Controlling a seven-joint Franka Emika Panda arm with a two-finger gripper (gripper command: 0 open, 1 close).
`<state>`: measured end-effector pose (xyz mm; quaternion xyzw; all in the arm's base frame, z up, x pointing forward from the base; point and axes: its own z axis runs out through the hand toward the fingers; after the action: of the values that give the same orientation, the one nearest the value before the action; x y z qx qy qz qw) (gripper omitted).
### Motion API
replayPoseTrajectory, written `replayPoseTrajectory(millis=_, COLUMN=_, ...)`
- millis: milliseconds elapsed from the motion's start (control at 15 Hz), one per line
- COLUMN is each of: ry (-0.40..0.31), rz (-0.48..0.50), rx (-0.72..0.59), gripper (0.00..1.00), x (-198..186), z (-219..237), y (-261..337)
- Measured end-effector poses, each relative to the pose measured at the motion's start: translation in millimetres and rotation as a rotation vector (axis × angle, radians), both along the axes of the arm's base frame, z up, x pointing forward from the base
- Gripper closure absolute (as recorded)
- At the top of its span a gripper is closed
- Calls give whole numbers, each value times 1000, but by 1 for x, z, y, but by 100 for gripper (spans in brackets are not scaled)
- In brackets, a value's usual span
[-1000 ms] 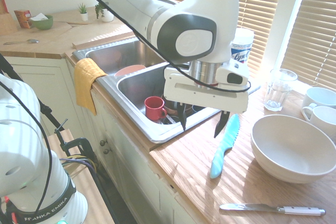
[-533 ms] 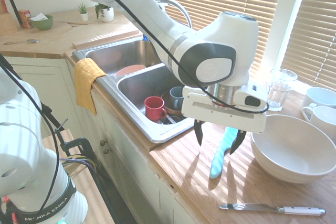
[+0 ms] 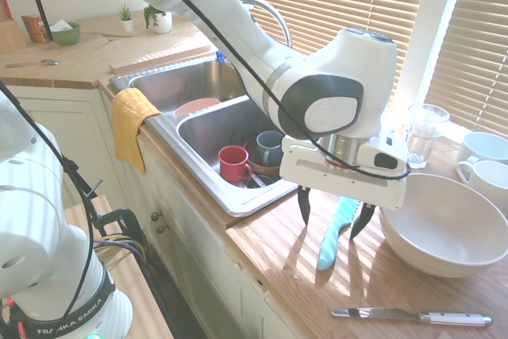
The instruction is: Put the knife into the sink
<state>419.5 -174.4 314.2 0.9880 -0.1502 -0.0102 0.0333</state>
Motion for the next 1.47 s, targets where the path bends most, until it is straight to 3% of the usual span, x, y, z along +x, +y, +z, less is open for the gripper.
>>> replayPoseTrajectory(millis=867, ry=-28, rz=-41, rx=29, gripper=100, x=2, z=0, y=1)
replayPoseTrajectory(millis=1467, ry=-45, rz=-135, rx=52, gripper=100, x=-8, z=1, y=-18)
